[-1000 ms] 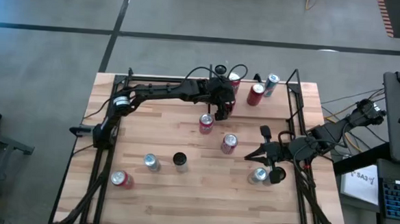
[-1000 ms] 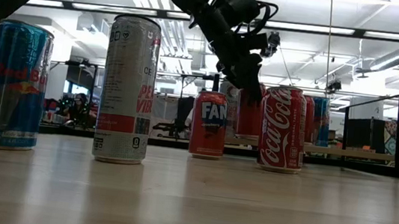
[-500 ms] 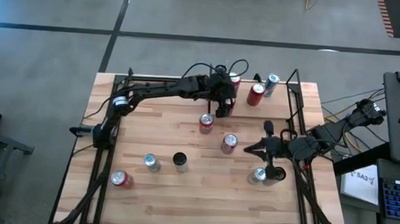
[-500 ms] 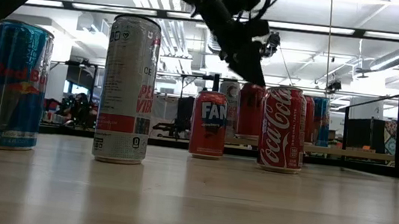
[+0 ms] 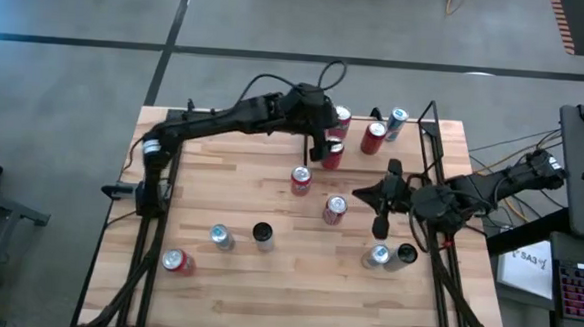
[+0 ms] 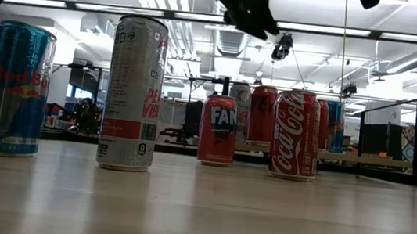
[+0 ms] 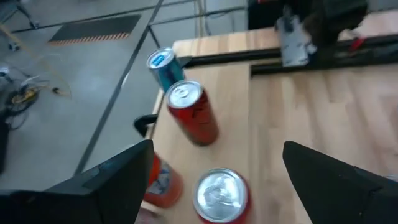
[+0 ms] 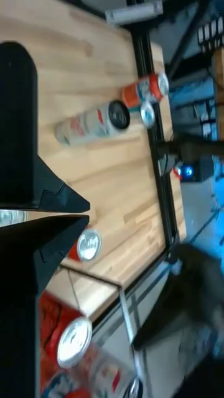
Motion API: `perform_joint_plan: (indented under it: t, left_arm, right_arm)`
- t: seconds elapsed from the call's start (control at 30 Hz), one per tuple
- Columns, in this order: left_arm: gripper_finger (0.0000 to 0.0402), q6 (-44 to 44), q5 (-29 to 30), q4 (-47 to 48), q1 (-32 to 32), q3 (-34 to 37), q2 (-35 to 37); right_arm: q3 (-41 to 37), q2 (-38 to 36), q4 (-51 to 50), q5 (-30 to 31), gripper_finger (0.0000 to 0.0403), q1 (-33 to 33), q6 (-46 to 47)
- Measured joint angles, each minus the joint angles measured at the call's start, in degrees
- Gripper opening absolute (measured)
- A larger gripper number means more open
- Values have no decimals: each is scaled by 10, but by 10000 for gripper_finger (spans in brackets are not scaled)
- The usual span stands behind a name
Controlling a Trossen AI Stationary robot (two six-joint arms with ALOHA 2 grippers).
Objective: Place canned beverage on shelf
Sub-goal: Put the red black soda can on the shelf aligned with the other red black soda can
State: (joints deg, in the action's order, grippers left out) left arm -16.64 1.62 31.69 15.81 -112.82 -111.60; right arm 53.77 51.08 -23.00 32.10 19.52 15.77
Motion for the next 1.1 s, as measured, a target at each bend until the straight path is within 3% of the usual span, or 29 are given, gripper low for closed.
perform_joint_plan:
  t: [0.27, 0.57, 0.7, 1.1]
  left_arm:
    - [341, 25, -3, -190, -29, 219, 142]
    - [341, 33, -2, -452, -63, 456, 278]
    - [341, 38, -2, -497, -69, 517, 320]
    - [341, 70, 6, -495, -74, 609, 399]
  right_arm:
    - [0, 0, -12, -15, 9, -68, 2]
    - [1, 9, -18, -91, 9, -167, 2]
    - [1, 27, -17, -116, 9, -216, 2]
    - [57, 140, -31, -179, 9, -345, -8]
